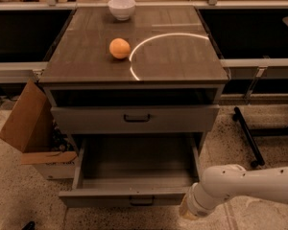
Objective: Close middle drawer
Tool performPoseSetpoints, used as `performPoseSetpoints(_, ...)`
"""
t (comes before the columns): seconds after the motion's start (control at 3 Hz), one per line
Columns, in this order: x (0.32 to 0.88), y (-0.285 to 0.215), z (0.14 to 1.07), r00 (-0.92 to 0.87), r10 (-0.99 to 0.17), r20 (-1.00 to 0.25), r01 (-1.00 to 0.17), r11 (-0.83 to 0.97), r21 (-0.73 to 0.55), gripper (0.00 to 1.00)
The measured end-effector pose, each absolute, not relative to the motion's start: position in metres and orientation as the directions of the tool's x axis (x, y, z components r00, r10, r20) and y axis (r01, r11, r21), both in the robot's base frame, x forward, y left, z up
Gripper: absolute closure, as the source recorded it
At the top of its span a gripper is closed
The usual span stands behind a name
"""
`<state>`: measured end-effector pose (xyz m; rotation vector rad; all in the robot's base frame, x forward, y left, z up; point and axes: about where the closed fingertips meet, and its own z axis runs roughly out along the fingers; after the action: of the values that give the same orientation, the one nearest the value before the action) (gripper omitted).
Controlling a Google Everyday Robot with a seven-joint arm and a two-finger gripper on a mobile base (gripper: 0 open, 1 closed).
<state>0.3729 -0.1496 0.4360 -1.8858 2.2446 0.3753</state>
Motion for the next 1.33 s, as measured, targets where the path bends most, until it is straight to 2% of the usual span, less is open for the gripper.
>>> performPoseSetpoints(1.33,0.445,-0.175,0.391,-0.213,-0.918,-0.333,-0.97,0.239,-0.037,1.0)
